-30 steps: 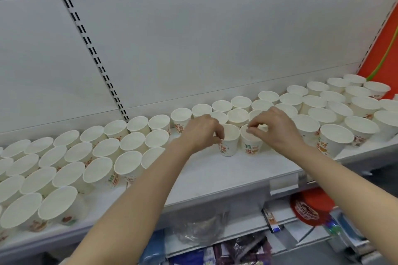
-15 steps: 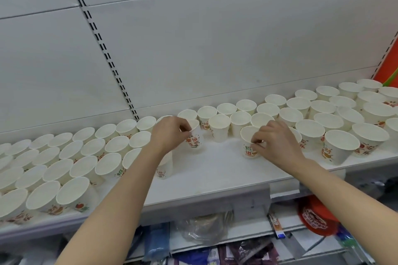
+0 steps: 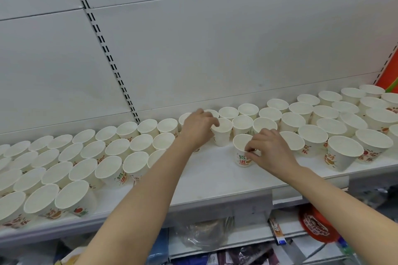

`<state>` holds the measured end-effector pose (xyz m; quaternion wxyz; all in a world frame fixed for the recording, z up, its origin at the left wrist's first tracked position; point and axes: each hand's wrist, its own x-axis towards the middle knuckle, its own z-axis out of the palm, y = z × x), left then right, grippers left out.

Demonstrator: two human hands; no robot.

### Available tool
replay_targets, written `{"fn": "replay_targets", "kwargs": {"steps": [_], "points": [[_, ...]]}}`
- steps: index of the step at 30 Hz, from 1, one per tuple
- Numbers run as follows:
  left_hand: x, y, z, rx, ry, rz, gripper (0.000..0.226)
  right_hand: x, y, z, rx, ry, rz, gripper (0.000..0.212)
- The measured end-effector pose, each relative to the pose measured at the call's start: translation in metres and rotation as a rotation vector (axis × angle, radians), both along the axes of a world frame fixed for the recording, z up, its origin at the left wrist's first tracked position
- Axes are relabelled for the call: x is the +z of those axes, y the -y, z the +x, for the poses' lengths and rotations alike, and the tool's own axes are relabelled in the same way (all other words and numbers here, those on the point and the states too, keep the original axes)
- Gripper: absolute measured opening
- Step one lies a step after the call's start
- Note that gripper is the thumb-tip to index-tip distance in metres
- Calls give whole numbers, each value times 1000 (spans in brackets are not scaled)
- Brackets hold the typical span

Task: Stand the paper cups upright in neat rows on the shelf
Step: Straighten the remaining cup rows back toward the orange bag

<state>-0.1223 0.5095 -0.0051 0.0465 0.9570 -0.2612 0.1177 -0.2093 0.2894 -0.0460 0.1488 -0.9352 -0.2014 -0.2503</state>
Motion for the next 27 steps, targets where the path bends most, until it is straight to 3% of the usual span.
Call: {"fn": "replay_targets", "kwargs": {"steps": [4, 13, 17, 22, 25, 27], "points": [[-2, 15, 9, -18, -21, 117, 19, -1, -2, 2, 0, 4, -19, 19], [-14, 19, -4, 4, 89, 22, 15, -3, 1, 1, 12, 37, 51, 18], [-16, 21, -9, 57, -46, -62, 14, -6, -2, 1, 40, 44, 43, 18], [8, 0, -43, -40, -98, -395, 17, -5, -7, 3, 116, 83, 72, 10], [9, -10, -72, -182, -227, -313, 22, -5, -20, 7, 186, 93, 100, 7], [2, -13, -79, -129, -193, -266, 18, -6, -29, 9, 229, 79, 125, 8]]}}
